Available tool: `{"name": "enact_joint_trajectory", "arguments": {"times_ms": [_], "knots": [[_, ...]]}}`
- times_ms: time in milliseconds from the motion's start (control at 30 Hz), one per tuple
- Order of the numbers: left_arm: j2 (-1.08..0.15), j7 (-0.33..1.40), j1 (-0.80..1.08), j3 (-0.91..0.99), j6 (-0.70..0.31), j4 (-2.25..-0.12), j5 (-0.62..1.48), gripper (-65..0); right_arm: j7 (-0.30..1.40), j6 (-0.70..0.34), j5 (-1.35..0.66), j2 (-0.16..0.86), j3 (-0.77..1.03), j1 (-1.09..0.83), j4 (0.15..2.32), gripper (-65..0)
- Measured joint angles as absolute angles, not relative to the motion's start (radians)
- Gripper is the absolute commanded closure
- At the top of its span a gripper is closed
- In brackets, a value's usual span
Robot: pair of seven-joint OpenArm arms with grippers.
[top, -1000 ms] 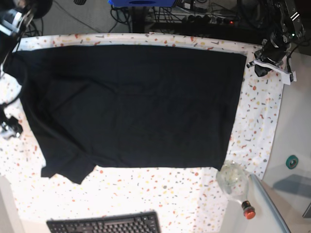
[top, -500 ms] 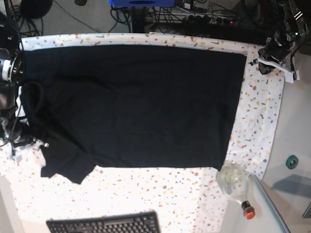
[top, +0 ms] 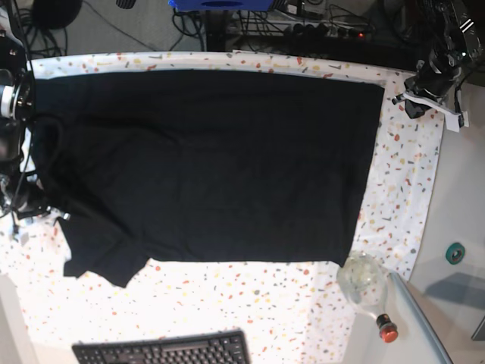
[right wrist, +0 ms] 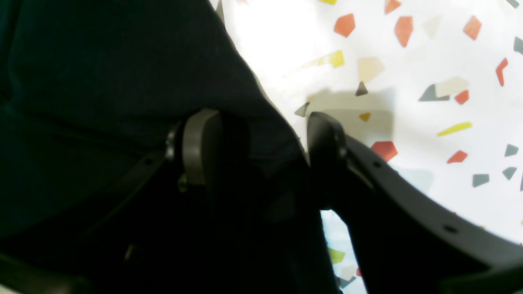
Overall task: Layout the t-shirt on the table in an organized manner, then fold the t-shirt properly
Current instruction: 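Grasp and tug the shirt's hem corner with the right gripper, then lower the left gripper, grasp the shirt's side edge and lift it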
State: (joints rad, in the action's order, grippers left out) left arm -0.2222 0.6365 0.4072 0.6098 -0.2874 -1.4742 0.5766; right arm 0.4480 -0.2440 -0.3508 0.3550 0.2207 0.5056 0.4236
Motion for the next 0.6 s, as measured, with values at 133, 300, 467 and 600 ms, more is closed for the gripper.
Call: {"name": "enact_joint_trajectory", "arguments": {"times_ms": [133,300,467,600], "knots": [[-0.222,0.636,0.408,0.609,-0.287,-1.474,0.577,0.0,0.41,-0.244,-0.351,0.353,0.227,0.5,0.423,0.0],[-0.275,0.63,0.391,0.561,-0.287,-1.427,0.577,0.0,0.385,-0.244,-0.351,0.353,0.227,0.5,0.426,0.0],[-0.336,0.638,0.272,0.487,-0.287,-1.319,0.578,0.0,0.424,-0.245,-0.357,0.349,0.228,0.481,0.538,0.0],[-0.353,0.636,0.149,0.486,-0.287,-1.225,0.576,-2.3,0.478,-0.243,-0.353,0.344,0.231,0.424,0.717,0.0]]}}
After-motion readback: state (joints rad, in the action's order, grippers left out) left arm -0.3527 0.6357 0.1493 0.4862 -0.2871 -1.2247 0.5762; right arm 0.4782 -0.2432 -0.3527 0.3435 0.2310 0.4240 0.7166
